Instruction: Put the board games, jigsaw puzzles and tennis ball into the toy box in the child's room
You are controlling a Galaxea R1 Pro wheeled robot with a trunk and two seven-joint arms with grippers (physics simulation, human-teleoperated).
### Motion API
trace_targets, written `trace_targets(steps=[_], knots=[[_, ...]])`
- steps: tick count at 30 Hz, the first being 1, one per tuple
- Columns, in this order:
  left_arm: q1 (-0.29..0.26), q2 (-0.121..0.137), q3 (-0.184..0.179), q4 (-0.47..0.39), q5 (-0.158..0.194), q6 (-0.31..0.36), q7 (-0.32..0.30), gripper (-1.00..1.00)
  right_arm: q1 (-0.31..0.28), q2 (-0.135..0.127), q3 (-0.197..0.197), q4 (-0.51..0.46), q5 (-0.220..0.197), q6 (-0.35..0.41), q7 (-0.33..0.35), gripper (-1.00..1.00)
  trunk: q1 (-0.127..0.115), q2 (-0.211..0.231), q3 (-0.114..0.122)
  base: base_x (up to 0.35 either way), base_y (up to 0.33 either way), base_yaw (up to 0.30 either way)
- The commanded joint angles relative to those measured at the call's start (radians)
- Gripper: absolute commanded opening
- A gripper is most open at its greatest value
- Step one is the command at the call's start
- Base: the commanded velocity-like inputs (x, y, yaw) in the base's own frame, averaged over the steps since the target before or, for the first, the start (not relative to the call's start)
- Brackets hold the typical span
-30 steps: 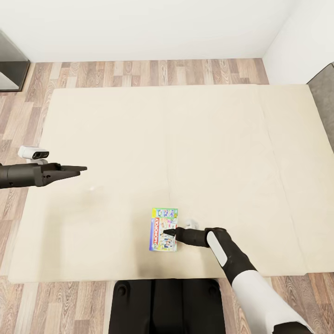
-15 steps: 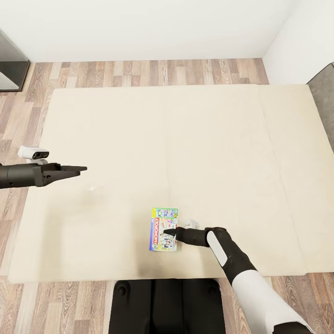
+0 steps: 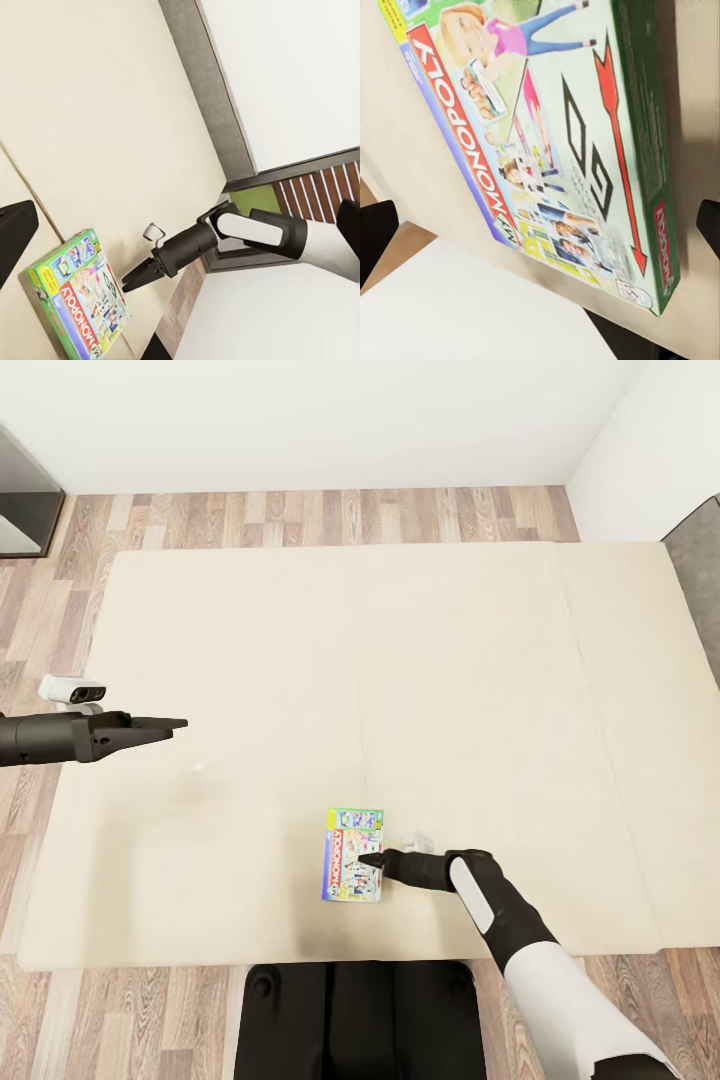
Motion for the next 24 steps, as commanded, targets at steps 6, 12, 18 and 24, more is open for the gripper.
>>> trace_targets(steps=[6,12,18,24], knots=[[0.000,0.001,0.002,-0.001,0.000,0.011,-0.004,1.00,0.000,0.005,0.001,-0.005,0.001,-0.001,0.002,1.00,0.001,-0.001,-0.001,0.000,0.000,0.000],[0.000,0.001,0.012,0.000,0.001,0.011,-0.007,1.00,0.000,0.001,0.002,-0.022,0.002,-0.022,0.002,1.00,0.001,-0.001,-0.001,0.000,0.000,0.000],[0.001,0.001,0.018,0.001,0.000,0.011,-0.007,1.00,0.000,0.000,0.003,-0.031,0.002,-0.081,0.004,1.00,0.001,-0.001,-0.001,0.000,0.000,0.000],[0.001,0.001,0.019,0.000,0.000,0.011,-0.005,1.00,0.000,-0.002,0.000,-0.033,0.001,-0.099,0.003,1.00,0.001,-0.001,-0.001,0.000,0.000,0.000]])
